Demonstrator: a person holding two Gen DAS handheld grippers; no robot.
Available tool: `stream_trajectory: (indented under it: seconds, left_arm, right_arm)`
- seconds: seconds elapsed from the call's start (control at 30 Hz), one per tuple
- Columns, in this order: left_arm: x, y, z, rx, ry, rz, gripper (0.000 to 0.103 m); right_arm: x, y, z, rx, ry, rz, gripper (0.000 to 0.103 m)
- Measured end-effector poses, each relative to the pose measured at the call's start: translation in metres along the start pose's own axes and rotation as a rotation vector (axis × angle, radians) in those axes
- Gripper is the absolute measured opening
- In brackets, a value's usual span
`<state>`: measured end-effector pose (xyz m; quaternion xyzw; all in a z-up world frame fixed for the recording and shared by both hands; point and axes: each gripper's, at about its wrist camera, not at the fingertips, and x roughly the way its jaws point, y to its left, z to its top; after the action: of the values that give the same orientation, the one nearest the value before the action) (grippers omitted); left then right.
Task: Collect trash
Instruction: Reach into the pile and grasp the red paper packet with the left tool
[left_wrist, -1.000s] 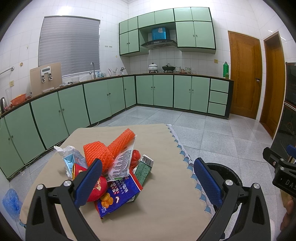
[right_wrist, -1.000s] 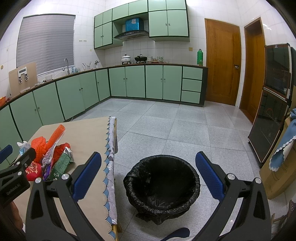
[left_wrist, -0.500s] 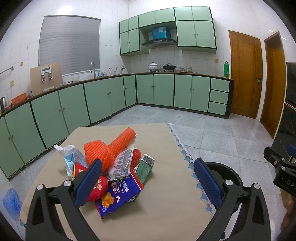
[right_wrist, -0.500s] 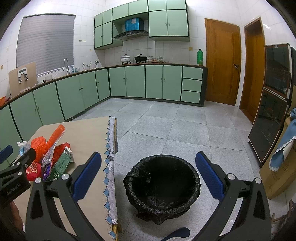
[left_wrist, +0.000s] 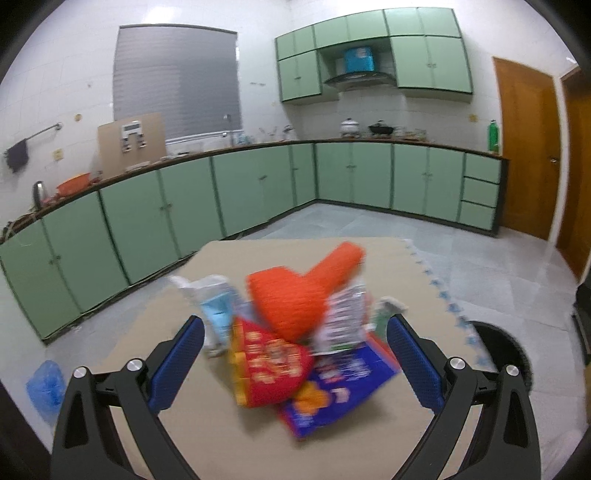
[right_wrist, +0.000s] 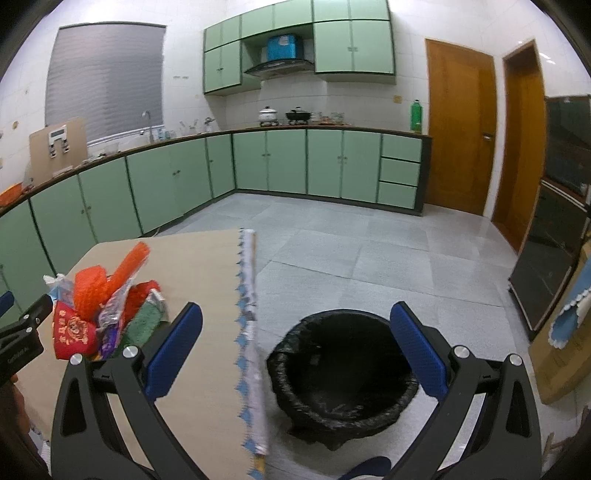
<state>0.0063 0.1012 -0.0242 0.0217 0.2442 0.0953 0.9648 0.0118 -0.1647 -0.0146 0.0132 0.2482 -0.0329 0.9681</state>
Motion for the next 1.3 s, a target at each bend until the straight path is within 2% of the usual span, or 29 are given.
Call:
stream_trajectory:
  seconds: [0.2,0.3,0.4,0.43,0.57,0.77,1.0,1.2,1.27,1.3]
  left_arm:
    - [0.012,0.039,-0.007,-0.025,0.026,0.057,0.097]
    - [0.019,0.059,-0.01,-0.042,0.034,0.085,0.096]
    - [0.026,0.071,-0.015,-0.046,0.057,0.096,0.091]
    - [0.029,0.074,-0.016,-0.051,0.069,0.091,0.089]
    - [0.04,0.077,-0.022,-0.07,0.106,0.047,0.082]
    - [0.058,0.063,-0.03,-0.058,0.144,-0.008,0.067]
    - [0.072,0.053,-0.039,-0.058,0.178,-0.027,0.066]
    - [0.082,0.05,-0.048,-0.056,0.229,-0.076,0.066]
    - [0.082,0.048,-0.051,-0.052,0.233,-0.09,0.051]
    - [0.082,0.047,-0.051,-0.052,0.239,-0.102,0.049]
  right_arm:
    - [0.021,0.047,-0.001,-0.03,0.015,0.091,0.098]
    - [0.031,0.072,-0.002,-0.051,0.024,0.129,0.094]
    - [0.04,0.092,-0.003,-0.069,0.04,0.161,0.088]
    - [0.043,0.098,-0.003,-0.074,0.046,0.17,0.084]
    - [0.053,0.115,-0.005,-0.085,0.069,0.174,0.082]
    - [0.067,0.121,-0.011,-0.1,0.101,0.153,0.077]
    - [0.077,0.127,-0.019,-0.12,0.124,0.157,0.075]
    - [0.08,0.126,-0.022,-0.128,0.131,0.157,0.075]
    - [0.081,0.126,-0.023,-0.129,0.137,0.157,0.075]
    - [0.082,0.126,-0.023,-0.13,0.138,0.156,0.075]
